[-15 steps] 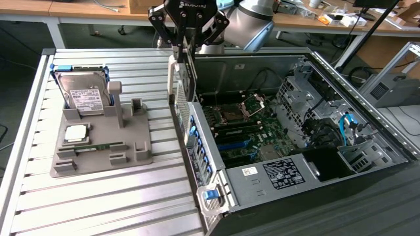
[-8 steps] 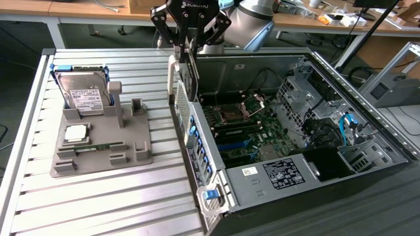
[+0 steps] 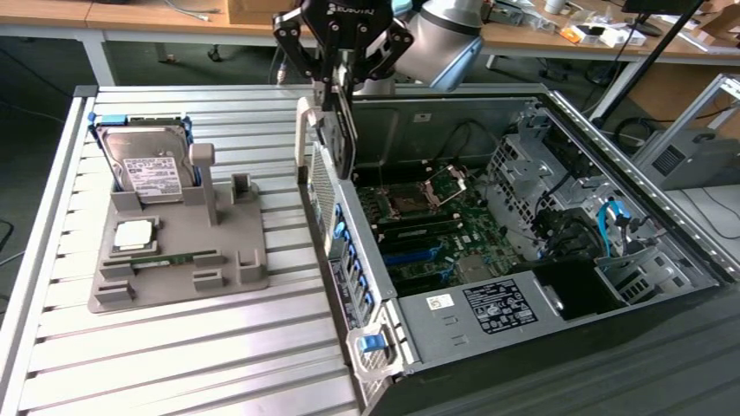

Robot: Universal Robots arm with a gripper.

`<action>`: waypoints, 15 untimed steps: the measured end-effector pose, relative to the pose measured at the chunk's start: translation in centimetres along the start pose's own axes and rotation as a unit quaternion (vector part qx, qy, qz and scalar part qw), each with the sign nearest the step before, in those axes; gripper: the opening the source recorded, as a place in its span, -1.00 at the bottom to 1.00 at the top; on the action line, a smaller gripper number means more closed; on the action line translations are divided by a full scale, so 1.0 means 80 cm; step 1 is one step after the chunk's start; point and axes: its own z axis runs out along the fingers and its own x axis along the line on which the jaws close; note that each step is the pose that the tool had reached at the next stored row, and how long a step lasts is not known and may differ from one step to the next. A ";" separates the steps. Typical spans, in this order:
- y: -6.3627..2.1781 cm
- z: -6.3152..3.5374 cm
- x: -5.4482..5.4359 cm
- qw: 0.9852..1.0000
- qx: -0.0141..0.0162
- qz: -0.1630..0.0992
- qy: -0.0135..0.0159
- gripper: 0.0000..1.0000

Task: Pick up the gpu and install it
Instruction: 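Pick up the gpu and move the gpu toward the slot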

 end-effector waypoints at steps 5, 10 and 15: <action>0.000 0.000 -0.005 1.000 0.000 0.000 0.000 -0.45; 0.001 0.000 -0.012 1.000 0.000 0.000 0.000 -0.45; 0.001 0.000 -0.017 1.000 0.000 0.000 0.000 -0.45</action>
